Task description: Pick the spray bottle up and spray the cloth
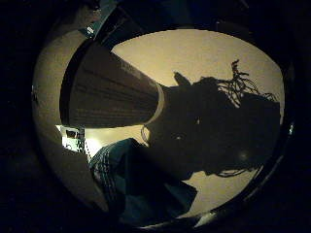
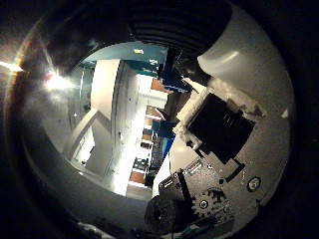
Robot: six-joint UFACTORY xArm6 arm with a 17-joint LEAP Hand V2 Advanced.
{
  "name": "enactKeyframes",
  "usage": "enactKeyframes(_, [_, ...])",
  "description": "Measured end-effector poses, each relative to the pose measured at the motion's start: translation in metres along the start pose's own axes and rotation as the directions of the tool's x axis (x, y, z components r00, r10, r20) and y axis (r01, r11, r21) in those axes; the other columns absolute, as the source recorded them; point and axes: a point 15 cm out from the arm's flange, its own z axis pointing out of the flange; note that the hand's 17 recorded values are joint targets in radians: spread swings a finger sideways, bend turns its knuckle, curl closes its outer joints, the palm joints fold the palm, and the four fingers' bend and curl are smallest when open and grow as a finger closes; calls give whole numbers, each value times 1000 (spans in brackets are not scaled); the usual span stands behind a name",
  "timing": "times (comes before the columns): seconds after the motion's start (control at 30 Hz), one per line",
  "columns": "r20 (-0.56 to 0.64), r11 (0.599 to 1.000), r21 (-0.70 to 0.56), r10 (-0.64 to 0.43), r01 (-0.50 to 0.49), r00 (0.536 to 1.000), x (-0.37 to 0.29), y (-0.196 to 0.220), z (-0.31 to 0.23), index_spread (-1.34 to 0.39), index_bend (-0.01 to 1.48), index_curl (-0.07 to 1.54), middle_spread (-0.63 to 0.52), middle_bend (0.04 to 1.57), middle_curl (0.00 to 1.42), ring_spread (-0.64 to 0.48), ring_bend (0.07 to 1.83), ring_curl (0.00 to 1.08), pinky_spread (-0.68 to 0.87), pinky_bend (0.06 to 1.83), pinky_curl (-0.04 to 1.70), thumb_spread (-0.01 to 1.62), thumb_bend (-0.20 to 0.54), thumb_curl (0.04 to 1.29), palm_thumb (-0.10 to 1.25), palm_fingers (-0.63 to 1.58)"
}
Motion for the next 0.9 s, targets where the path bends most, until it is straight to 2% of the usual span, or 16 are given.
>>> enactKeyframes(0.17, [57, 999, -23, -43, 44, 997, -25, 2, -5, -208, 1080, 789, -92, 1294, 712, -187, 1374, 662, -182, 1515, 458, 865, -12, 641, 1097, 1199])
enactKeyframes(0.3, [99, 987, -83, -131, 140, 986, -55, 5, -10, -193, 1102, 778, -84, 1312, 704, -180, 1402, 667, -175, 1509, 497, 801, -15, 701, 1094, 1193])
enactKeyframes(0.4, [101, 953, -178, -229, 244, 968, -70, 18, -20, -192, 1111, 771, -82, 1320, 698, -177, 1413, 667, -172, 1504, 520, 771, -18, 732, 1081, 1191])
enactKeyframes(0.53, [105, 887, -267, -363, 378, 926, -98, 34, -44, -186, 1119, 763, -81, 1333, 689, -175, 1425, 664, -172, 1489, 553, 731, -18, 771, 1069, 1185])
enactKeyframes(0.67, [123, 786, -387, -474, 481, 872, -120, 54, -59, -185, 1129, 760, -80, 1337, 681, -173, 1435, 659, -172, 1474, 580, 698, -19, 802, 1052, 1187])
enactKeyframes(0.8, [176, 614, -557, -571, 560, 802, -146, 82, -75, -185, 1132, 755, -79, 1341, 674, -171, 1442, 655, -173, 1464, 603, 680, -22, 822, 1036, 1187])
enactKeyframes(0.9, [217, 492, -636, -625, 594, 750, -162, 101, -78, -184, 1134, 753, -79, 1344, 671, -171, 1444, 652, -174, 1457, 620, 668, -20, 832, 1033, 1186])
